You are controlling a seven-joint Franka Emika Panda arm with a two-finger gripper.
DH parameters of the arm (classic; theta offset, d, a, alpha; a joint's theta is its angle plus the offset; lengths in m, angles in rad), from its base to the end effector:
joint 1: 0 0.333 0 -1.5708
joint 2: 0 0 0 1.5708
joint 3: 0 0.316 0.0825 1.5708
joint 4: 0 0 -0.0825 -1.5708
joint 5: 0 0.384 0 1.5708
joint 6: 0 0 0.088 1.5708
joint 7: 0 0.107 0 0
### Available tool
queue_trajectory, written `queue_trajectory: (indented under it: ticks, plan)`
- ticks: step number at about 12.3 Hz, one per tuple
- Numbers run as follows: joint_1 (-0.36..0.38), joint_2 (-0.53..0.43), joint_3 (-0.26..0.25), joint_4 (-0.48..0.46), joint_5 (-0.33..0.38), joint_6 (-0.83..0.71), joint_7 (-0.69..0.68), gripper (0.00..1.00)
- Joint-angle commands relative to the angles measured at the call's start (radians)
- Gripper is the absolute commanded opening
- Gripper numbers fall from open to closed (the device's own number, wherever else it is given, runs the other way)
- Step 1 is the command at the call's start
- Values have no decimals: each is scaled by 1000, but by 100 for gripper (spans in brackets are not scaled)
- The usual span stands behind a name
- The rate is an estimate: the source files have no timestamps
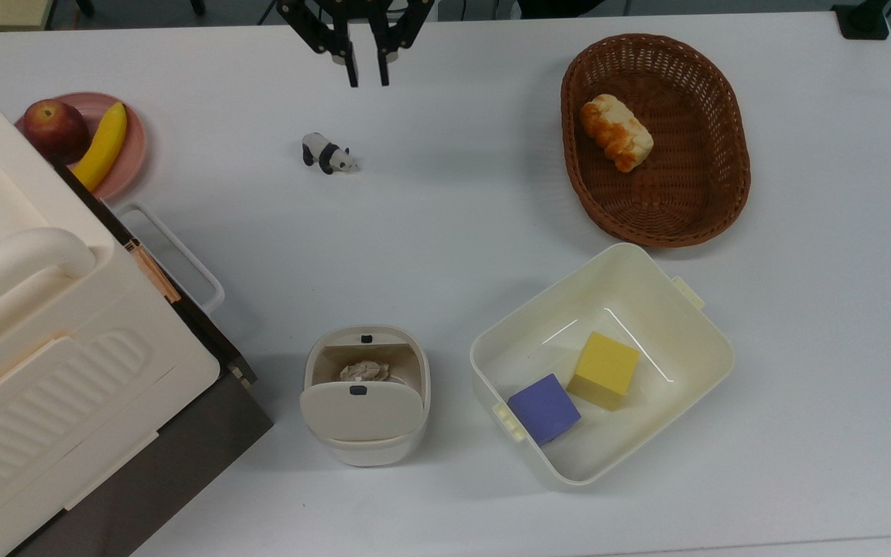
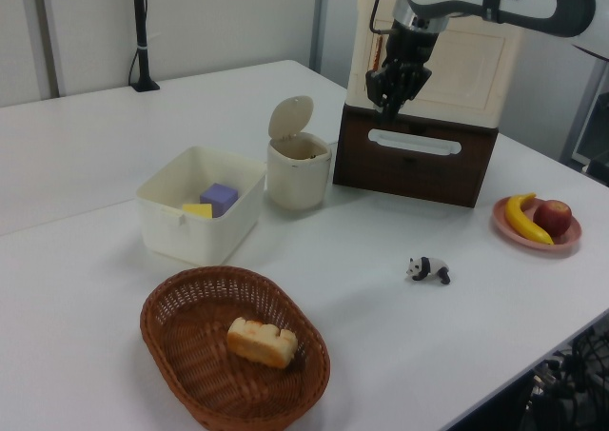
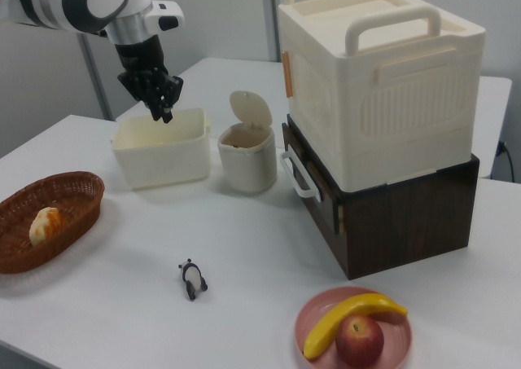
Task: Close the trash can
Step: 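Move the gripper from rest toward the small cream trash can, then lower the open gripper above the trash can's raised lid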
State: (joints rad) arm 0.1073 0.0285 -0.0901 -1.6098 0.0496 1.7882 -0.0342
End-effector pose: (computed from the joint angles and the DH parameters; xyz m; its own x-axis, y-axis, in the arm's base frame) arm 0.5830 0.0150 0.6104 0.9877 0.0409 0.1507 0.0477 -0.9980 -0.0418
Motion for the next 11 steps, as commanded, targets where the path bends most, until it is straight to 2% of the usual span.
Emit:
queue_trajectory:
  ticks: [1, 5, 9, 11]
  plan:
    - [6, 19, -10, -19, 82, 117, -21, 0]
    - [-18, 134, -10, 31, 154, 288, -27, 0]
    - [-61, 217, 21, 73, 168, 431, -33, 0]
    - [-73, 218, 35, 73, 165, 470, -38, 0]
